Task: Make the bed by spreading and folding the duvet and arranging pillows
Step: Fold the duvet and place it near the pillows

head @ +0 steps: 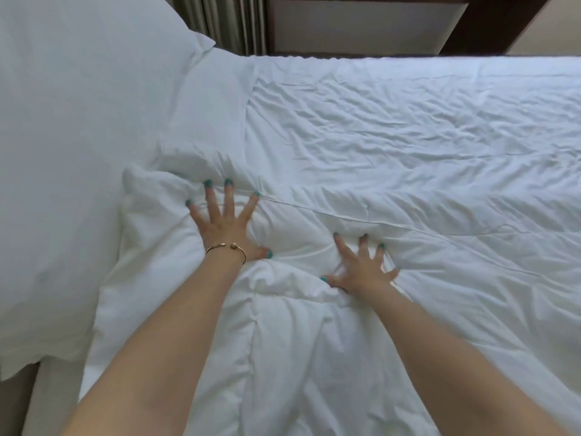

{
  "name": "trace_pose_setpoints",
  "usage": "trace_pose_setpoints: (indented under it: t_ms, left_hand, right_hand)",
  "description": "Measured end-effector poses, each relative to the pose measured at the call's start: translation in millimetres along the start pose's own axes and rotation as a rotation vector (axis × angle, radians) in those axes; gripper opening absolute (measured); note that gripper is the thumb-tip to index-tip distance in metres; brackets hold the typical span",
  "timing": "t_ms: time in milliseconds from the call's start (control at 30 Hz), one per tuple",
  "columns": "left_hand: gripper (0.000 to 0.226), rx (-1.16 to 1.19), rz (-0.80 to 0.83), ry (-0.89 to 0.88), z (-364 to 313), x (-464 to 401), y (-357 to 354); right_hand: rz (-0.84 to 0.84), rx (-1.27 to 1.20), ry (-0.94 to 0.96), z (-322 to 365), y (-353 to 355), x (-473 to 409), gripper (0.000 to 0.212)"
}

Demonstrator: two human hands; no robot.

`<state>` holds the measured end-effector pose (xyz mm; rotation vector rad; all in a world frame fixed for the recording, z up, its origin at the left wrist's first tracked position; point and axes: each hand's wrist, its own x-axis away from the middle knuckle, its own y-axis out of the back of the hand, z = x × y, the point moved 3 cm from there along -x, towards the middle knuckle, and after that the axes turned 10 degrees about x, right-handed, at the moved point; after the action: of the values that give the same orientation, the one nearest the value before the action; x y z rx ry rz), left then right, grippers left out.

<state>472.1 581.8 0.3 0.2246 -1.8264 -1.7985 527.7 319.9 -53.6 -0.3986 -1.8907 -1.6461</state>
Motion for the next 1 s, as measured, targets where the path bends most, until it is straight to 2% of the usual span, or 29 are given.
trace_pose_setpoints:
  t_ms: [267, 533, 567, 633, 667, 733, 800, 833, 900, 967, 1000]
  left_hand:
    - [0.123, 0.101, 0.041, -0.046, -25.2, -30.1, -47.1]
    - [0.123, -0.028, 0.038, 0.015, -39.4, -32.9, -48.6]
    - [0.118, -0.082, 0.040, 0.049, -47.5, -29.1, -44.2]
    - [0.095, -0.154, 0.021, 0.058, -74.7, -11.6, -38.2]
    - [0.083, -0.095, 0.017, 0.031, -92.6, 1.3, -35.3]
    - [0.079, 0.122, 0.079, -0.049, -131.4, 38.7, -33.3]
    - [0.075, 0.295, 0.109, -0.084, -169.7, 79.9, -35.6]
    - [0.074, 0.351, 0.116, -0.063, -188.3, 95.3, -37.3]
    - [0.072, 0.483, 0.173, 0.030, -224.4, 115.9, -42.6]
    - [0.066, 0.523, 0.237, 0.080, -271.0, 126.7, -46.4]
    - [0.062, 0.528, 0.233, 0.056, -300.0, 128.1, -44.9]
  right_hand:
    - [0.052, 0.012, 0.015, -2.2, -14.1, -38.1, 0.102]
    - [0.052, 0.007, 0.087, -7.5, -21.0, -52.7, 0.104]
    - [0.053, 0.004, 0.098, -7.8, -21.6, -54.2, 0.104]
    - [0.046, -0.014, 0.128, -10.7, -22.8, -57.9, 0.105]
    - [0.052, -0.030, 0.161, -12.2, -21.7, -61.4, 0.105]
    - [0.139, -0.087, 0.283, -21.1, -8.8, -64.4, 0.105]
    - [0.200, -0.191, 0.446, -44.4, 15.8, -61.4, 0.091]
    - [0.178, -0.219, 0.501, -63.9, 30.6, -58.5, 0.077]
    - [0.000, -0.095, 0.583, -113.8, 55.2, -50.1, 0.055]
    - [-0.154, 0.096, 0.620, -178.5, 66.4, -33.3, 0.053]
    - [-0.178, 0.132, 0.603, -217.5, 65.9, -26.9, 0.055]
